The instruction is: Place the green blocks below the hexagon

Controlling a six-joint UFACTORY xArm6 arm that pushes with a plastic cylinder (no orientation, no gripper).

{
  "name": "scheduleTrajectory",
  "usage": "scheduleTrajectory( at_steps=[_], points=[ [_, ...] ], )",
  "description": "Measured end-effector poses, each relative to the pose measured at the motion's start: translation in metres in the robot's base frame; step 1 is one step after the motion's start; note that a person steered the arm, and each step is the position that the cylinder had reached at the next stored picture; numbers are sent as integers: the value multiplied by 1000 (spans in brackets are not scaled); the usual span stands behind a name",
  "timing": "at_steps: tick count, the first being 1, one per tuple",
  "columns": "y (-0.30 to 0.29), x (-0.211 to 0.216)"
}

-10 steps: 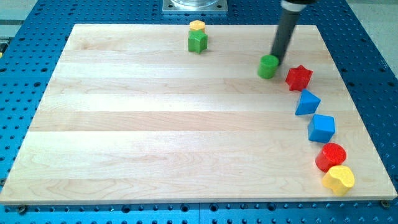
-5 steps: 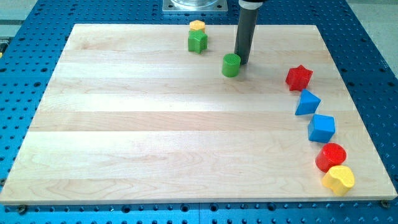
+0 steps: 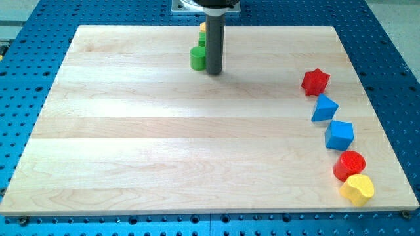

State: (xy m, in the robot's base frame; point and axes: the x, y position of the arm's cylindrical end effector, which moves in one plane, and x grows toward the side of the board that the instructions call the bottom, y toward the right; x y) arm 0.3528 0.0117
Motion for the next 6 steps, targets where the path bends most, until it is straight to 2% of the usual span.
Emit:
scheduleTrajectory(
  at_steps=[1,2,4,5,6],
  points=[
    [-24,12],
    [-14,1],
    [-56,-17],
    [-29,-32],
    [17,-9]
  ],
)
